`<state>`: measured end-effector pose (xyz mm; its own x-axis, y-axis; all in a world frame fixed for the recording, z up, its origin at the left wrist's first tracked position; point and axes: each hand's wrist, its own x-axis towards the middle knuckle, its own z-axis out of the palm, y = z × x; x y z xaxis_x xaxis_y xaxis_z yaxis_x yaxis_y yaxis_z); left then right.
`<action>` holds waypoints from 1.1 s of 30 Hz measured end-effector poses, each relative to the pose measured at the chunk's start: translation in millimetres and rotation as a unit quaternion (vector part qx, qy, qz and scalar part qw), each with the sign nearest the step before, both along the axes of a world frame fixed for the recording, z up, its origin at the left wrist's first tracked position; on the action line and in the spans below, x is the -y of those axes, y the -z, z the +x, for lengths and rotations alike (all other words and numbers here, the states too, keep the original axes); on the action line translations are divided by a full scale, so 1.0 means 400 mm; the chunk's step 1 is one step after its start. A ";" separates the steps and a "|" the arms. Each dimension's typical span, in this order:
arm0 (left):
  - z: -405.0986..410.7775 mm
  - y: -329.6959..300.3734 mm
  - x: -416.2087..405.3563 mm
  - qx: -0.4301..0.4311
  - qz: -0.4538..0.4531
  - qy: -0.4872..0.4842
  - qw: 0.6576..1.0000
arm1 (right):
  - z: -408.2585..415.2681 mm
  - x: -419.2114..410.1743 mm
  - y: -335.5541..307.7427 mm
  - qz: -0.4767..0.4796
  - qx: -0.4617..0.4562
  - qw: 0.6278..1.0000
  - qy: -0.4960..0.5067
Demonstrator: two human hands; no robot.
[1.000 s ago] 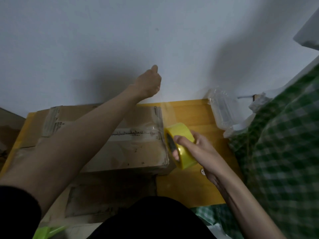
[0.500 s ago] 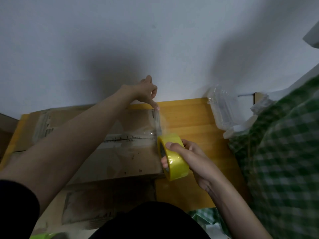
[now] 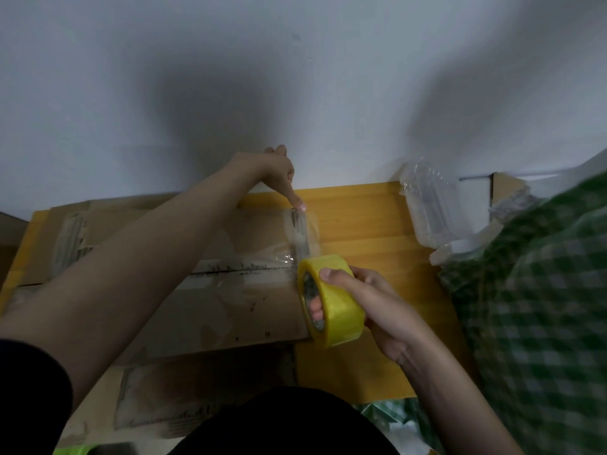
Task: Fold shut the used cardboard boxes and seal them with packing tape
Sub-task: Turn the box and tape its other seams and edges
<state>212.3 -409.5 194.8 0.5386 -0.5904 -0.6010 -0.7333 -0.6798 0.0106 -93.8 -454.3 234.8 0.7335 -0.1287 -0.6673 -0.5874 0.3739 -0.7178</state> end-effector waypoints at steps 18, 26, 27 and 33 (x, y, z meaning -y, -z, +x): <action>-0.022 0.006 0.052 0.062 0.055 0.026 0.996 | 0.023 0.032 0.010 -0.007 -0.003 1.000 -0.016; -0.025 0.021 0.018 0.044 0.007 -0.018 0.999 | 0.020 0.050 0.019 -0.006 -0.013 1.000 -0.018; -0.027 0.023 0.013 0.042 -0.001 -0.026 0.999 | 0.019 0.054 0.019 -0.007 -0.013 1.000 -0.016; -0.064 0.043 -0.016 0.000 -0.156 -0.061 0.986 | 0.000 0.068 0.013 0.005 -0.004 1.000 0.007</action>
